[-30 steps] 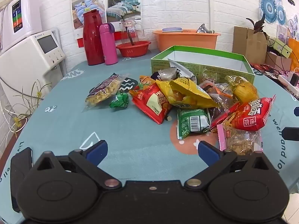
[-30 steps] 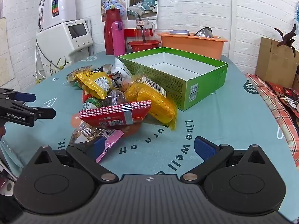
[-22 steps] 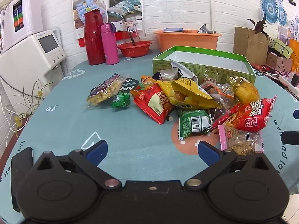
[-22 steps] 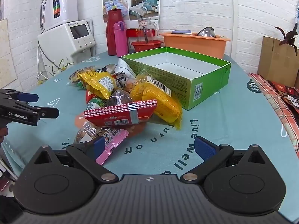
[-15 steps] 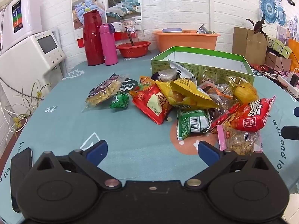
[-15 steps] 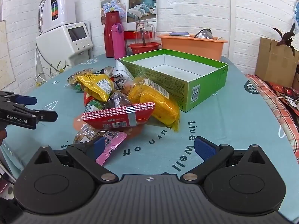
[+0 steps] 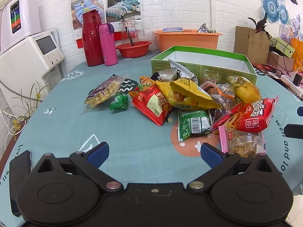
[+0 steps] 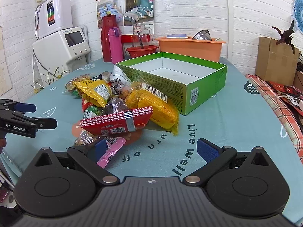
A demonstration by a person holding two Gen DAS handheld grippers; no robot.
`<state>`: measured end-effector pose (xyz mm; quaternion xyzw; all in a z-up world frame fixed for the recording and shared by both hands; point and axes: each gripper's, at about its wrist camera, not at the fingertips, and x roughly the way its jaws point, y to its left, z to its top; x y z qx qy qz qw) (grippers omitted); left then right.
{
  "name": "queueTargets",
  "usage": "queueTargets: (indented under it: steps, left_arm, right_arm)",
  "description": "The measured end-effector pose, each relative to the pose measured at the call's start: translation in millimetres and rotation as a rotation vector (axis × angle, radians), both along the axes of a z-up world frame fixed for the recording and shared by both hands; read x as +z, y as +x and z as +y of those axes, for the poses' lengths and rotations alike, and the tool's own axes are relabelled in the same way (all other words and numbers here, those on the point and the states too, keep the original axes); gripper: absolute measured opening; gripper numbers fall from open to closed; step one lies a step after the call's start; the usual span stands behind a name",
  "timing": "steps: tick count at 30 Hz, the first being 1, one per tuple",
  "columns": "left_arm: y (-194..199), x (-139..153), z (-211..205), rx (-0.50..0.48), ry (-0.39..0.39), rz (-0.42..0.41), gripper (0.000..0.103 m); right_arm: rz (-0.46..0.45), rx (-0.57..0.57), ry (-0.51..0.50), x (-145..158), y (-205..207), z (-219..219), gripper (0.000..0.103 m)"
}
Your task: Organize snacks
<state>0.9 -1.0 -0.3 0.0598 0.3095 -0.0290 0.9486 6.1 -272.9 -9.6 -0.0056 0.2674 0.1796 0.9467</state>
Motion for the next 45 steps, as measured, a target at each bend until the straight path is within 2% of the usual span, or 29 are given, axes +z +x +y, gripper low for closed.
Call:
queueTargets:
  steps: [19, 31, 37, 45]
  left_arm:
    - [0, -1, -1, -0.017, -0.007, -0.004, 0.103]
    - [3, -1, -2, -0.030, -0.015, 0.003, 0.103]
    - [6, -3, -3, -0.036, -0.015, 0.010, 0.103]
    - [11, -5, -2, -0.048, -0.026, 0.018, 0.103]
  right_arm:
    - [0.015, -0.029, -0.014, -2, 2, 6, 0.103]
    - [-0.015, -0.077, -0.002, -2, 4, 3, 0.103]
    - [0.015, -0.047, -0.008, -5, 7, 7, 0.103]
    - [0.017, -0.028, 0.074, -4, 11, 5, 0.103]
